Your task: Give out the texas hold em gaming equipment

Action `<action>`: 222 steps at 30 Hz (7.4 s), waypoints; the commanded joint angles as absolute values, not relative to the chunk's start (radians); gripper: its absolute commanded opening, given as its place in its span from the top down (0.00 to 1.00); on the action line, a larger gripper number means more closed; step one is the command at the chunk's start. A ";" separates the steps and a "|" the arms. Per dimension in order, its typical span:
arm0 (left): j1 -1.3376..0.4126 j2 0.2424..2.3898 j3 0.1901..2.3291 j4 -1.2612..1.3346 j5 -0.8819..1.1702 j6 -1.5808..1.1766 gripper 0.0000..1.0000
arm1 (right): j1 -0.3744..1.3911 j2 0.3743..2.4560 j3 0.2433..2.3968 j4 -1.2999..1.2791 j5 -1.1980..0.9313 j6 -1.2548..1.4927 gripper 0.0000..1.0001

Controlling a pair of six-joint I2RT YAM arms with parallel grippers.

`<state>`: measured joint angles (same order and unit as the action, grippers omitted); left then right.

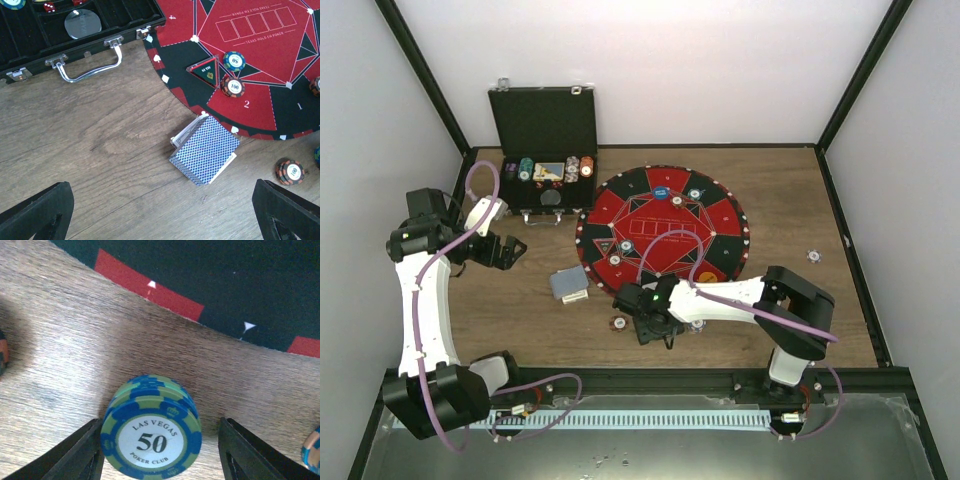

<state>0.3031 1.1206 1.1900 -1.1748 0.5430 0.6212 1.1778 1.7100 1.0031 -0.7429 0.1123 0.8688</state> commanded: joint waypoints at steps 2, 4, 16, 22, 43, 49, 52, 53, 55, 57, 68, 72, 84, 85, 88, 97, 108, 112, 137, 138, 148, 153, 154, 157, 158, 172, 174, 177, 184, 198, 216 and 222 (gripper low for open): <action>0.306 1.111 1.208 -1.170 0.548 0.628 0.00 | 1.186 1.709 1.047 -0.791 0.149 0.868 0.37; 0.306 1.111 1.209 -1.170 0.548 0.629 0.00 | 1.186 1.709 1.053 -0.794 0.152 0.866 0.37; 0.305 1.115 1.206 -1.170 0.556 0.631 0.00 | 1.186 1.726 1.073 -0.795 0.153 0.849 0.48; 0.305 1.114 1.203 -1.166 0.551 0.631 0.00 | 1.186 1.739 1.059 -0.785 0.152 0.848 0.51; 0.306 1.111 1.206 -1.185 0.564 0.647 0.00 | 1.185 1.669 1.143 -0.879 0.194 0.835 0.66; 0.305 1.112 1.217 -1.195 0.561 0.650 0.00 | 1.148 1.666 1.190 -0.920 0.226 0.806 0.66; 0.305 1.111 1.226 -1.200 0.561 0.650 0.00 | 1.078 1.659 1.190 -0.904 0.230 0.764 0.66; 0.305 1.111 1.229 -1.202 0.562 0.650 0.00 | 1.055 1.657 1.188 -0.893 0.230 0.748 0.66; 0.305 1.112 1.234 -1.206 0.565 0.650 0.00 | 1.003 1.659 1.184 -0.879 0.233 0.717 0.66; 0.306 1.112 1.239 -1.208 0.567 0.650 0.00 | 0.949 1.657 1.177 -0.862 0.232 0.686 0.66; 0.305 1.115 1.245 -1.209 0.567 0.650 0.00 | 0.648 1.647 1.149 -0.760 0.196 0.530 0.66; 0.306 1.115 1.254 -1.210 0.568 0.647 0.00 | 0.605 1.692 1.148 -0.733 0.185 0.510 0.66; 0.306 1.121 1.262 -1.206 0.562 0.645 0.00 | 0.583 1.795 1.117 -0.672 0.158 0.506 0.67; 0.307 1.120 1.261 -1.207 0.561 0.646 0.00 | 0.583 1.794 1.109 -0.670 0.159 0.509 0.67; 0.305 1.123 1.257 -1.203 0.562 0.647 0.00 | 0.584 1.787 1.078 -0.661 0.160 0.518 0.67; 0.305 1.126 1.255 -1.202 0.570 0.646 0.00 | 0.583 1.790 1.093 -0.668 0.159 0.515 0.47; 0.305 1.127 1.265 -1.204 0.565 0.649 0.00 | 0.645 1.613 1.155 -0.823 0.218 0.581 0.36; 0.306 1.131 1.272 -1.205 0.568 0.648 0.00 | 0.763 1.530 1.095 -0.912 0.254 0.704 0.32; 0.306 1.129 1.267 -1.203 0.563 0.647 0.00 | 0.976 1.422 0.844 -0.893 0.185 0.921 0.27; 0.306 1.128 1.268 -1.204 0.563 0.647 0.00 | 0.976 1.427 0.845 -0.896 0.190 0.920 0.27; 0.305 1.124 1.269 -1.205 0.560 0.647 0.00 | 0.963 1.441 0.825 -0.875 0.193 0.903 0.33; 0.305 1.126 1.269 -1.204 0.555 0.649 0.00 | 0.950 1.433 0.804 -0.859 0.189 0.897 0.36; 0.305 1.125 1.269 -1.203 0.555 0.649 0.00 | 0.947 1.433 0.799 -0.853 0.187 0.895 0.37; 0.305 1.122 1.270 -1.205 0.558 0.649 0.00 | 0.944 1.430 0.789 -0.841 0.178 0.891 0.39; 0.306 1.122 1.269 -1.205 0.558 0.650 0.00 | 0.944 1.429 0.789 -0.840 0.178 0.890 0.40; 0.305 1.119 1.257 -1.204 0.558 0.651 0.00 | 0.944 1.406 0.809 -0.856 0.179 0.882 0.45; 0.306 1.117 1.256 -1.203 0.558 0.651 0.00 | 0.944 1.402 0.812 -0.859 0.180 0.882 0.45; 0.306 1.115 1.252 -1.203 0.557 0.652 0.00 | 0.944 1.401 0.822 -0.865 0.182 0.880 0.45; 0.306 1.111 1.246 -1.202 0.558 0.653 0.00 | 0.945 1.401 0.829 -0.870 0.183 0.876 0.47; 0.305 1.107 1.248 -1.202 0.558 0.653 0.00 | 0.945 1.385 0.875 -0.910 0.190 0.870 0.62; 0.305 1.108 1.254 -1.206 0.560 0.648 0.00 | 0.945 1.630 1.301 -0.962 0.212 0.721 0.63; 0.305 1.107 1.264 -1.208 0.558 0.646 0.00 | 0.940 1.897 1.536 -0.931 0.193 0.641 0.64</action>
